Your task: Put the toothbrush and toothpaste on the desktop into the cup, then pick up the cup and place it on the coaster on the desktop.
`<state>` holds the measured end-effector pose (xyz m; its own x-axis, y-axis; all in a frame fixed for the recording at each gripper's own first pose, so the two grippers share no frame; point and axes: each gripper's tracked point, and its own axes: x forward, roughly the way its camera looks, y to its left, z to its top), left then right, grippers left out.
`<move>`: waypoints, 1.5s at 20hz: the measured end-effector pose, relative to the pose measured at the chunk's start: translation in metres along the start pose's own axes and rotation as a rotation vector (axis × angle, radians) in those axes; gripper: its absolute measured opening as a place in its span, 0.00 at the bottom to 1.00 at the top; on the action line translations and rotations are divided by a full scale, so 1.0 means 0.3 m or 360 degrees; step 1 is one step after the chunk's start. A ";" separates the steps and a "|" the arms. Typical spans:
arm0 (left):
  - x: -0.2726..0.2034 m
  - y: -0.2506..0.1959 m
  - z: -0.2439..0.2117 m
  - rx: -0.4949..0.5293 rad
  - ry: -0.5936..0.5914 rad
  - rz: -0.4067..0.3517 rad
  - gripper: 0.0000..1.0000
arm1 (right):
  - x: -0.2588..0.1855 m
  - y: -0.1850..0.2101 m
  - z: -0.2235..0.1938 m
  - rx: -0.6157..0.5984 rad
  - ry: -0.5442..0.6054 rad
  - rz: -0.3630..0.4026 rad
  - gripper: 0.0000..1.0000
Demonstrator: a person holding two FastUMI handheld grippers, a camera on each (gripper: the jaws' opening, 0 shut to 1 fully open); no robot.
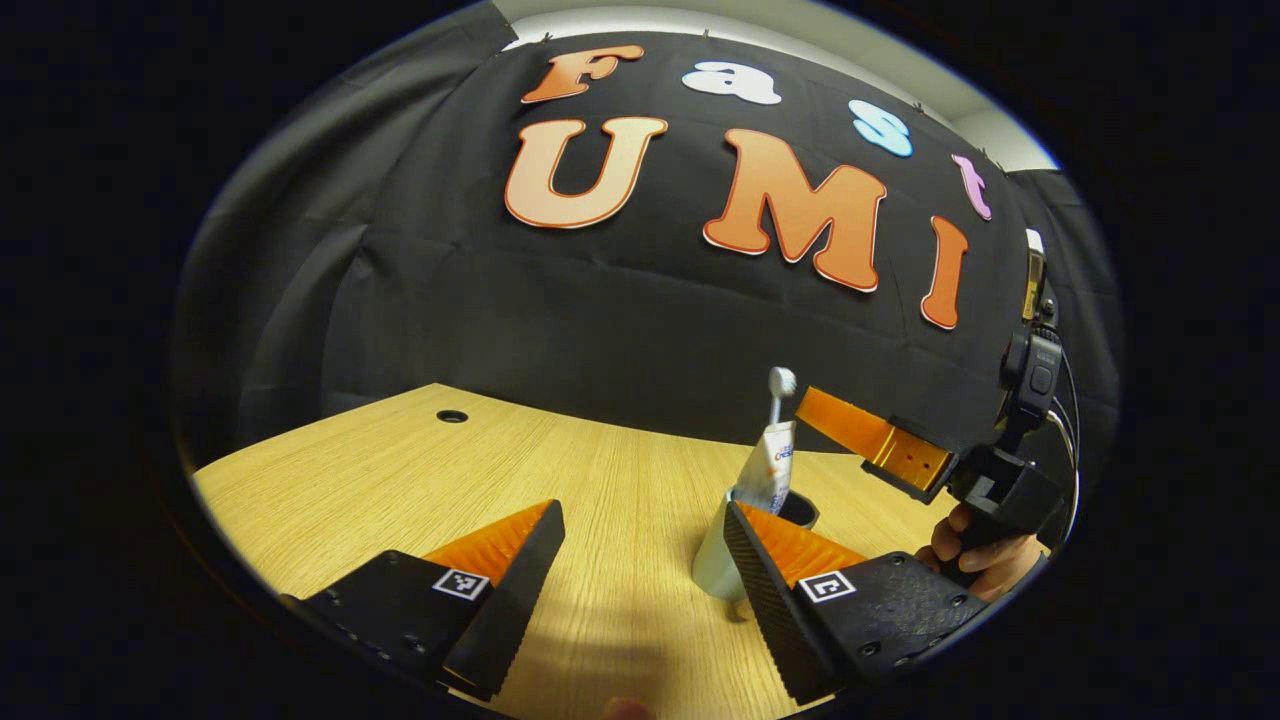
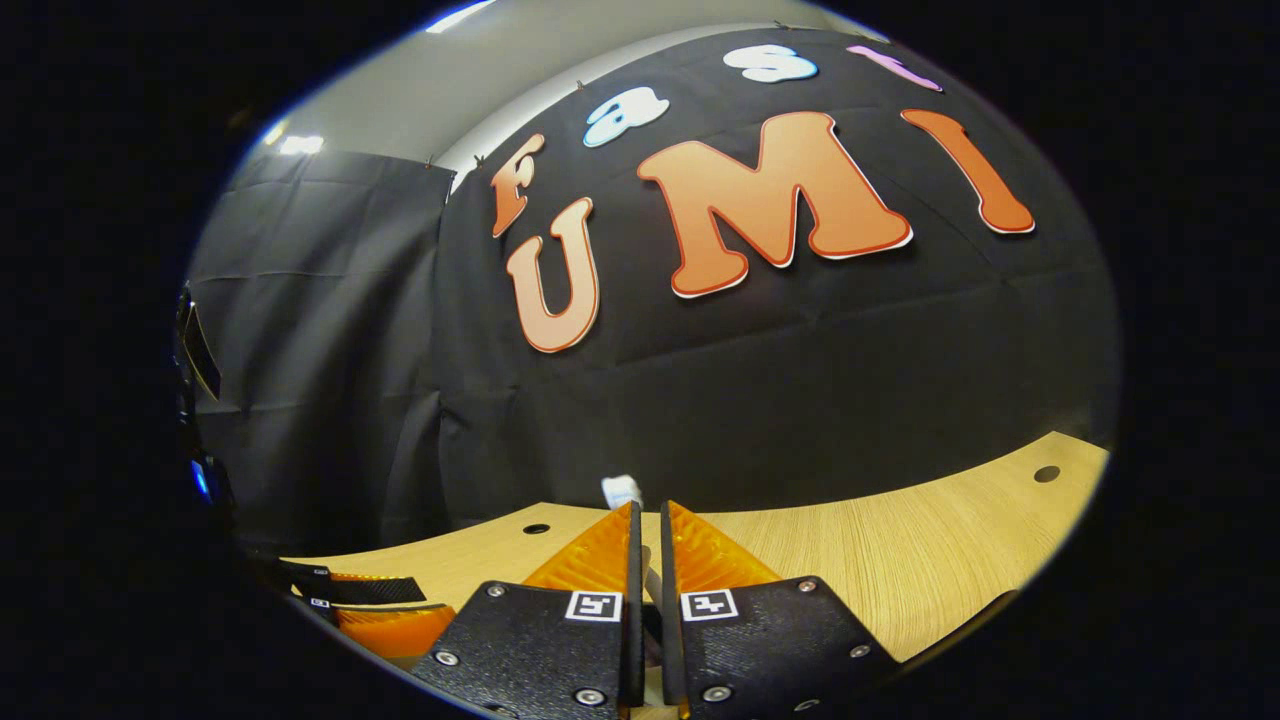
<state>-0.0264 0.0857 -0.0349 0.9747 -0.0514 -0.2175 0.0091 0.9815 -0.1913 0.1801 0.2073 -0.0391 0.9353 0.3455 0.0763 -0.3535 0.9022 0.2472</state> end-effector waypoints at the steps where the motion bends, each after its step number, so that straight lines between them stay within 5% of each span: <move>1: -0.015 -0.022 0.009 0.0008 -0.0007 -0.0013 0.96 | -0.013 -0.006 0.014 0.0003 -0.0005 -0.0002 0.07; 8: -0.010 -0.160 0.046 0.0102 0.0048 -0.0097 0.96 | -0.142 -0.046 0.112 -0.0123 -0.0017 -0.0005 0.24; 11: 0.007 -0.213 0.041 0.0172 0.0130 -0.0124 0.96 | -0.206 -0.061 0.168 -0.0179 -0.0055 -0.0009 0.54; 17: 0.061 -0.277 0.028 0.0249 0.0323 -0.0150 0.96 | -0.324 -0.119 0.222 -0.0242 -0.0042 -0.0054 0.83; 25: 0.140 -0.295 -0.050 0.0316 0.0652 -0.0103 0.96 | -0.461 -0.164 0.266 -0.0274 -0.0043 -0.0071 0.94; 30: 0.171 -0.332 -0.098 0.0305 0.0827 -0.0145 0.96 | -0.544 -0.174 0.303 -0.0319 -0.0062 -0.0053 0.89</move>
<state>0.0162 -0.0200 -0.0552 0.7305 -0.1741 -0.6603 0.1760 0.9823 -0.0644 0.0475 0.0802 0.0233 0.9450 0.3082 0.1098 -0.3152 0.9475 0.0531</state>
